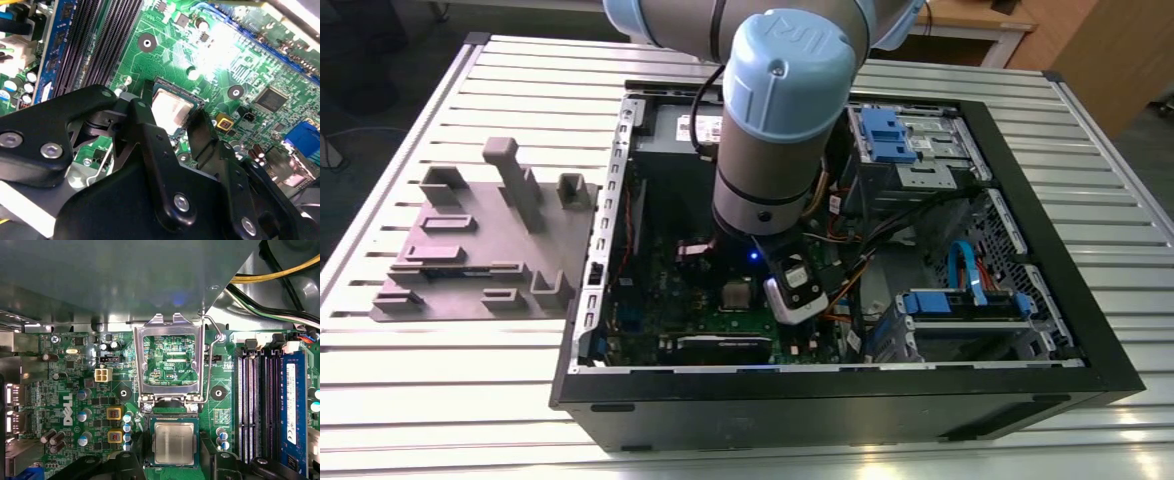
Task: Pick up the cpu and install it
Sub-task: 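Place the cpu into insertion slot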
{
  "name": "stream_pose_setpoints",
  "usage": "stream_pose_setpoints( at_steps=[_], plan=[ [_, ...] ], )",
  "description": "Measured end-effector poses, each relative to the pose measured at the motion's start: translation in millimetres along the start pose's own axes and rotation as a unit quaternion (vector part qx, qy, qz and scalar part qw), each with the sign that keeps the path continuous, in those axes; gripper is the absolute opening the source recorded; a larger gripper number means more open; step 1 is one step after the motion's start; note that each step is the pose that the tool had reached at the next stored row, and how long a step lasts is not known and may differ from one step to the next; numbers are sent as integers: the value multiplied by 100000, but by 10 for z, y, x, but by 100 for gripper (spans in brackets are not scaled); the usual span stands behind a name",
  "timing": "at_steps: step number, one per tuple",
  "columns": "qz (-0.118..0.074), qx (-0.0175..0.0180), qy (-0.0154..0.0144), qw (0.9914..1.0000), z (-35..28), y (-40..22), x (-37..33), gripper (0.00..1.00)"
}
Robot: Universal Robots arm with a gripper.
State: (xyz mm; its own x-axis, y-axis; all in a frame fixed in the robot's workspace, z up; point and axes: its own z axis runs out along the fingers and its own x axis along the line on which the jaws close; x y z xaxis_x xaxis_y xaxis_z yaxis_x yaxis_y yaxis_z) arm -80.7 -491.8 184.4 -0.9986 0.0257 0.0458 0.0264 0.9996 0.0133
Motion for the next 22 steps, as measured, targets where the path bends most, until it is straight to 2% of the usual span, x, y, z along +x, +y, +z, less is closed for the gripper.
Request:
stream_pose_setpoints(
  at_steps=[5, 22],
  plan=[
    [-10, -82, -39, 100000, -17, 3, -1, 52],
    [-4, -30, 28, 100000, -36, 1, 1, 52]
  ],
)
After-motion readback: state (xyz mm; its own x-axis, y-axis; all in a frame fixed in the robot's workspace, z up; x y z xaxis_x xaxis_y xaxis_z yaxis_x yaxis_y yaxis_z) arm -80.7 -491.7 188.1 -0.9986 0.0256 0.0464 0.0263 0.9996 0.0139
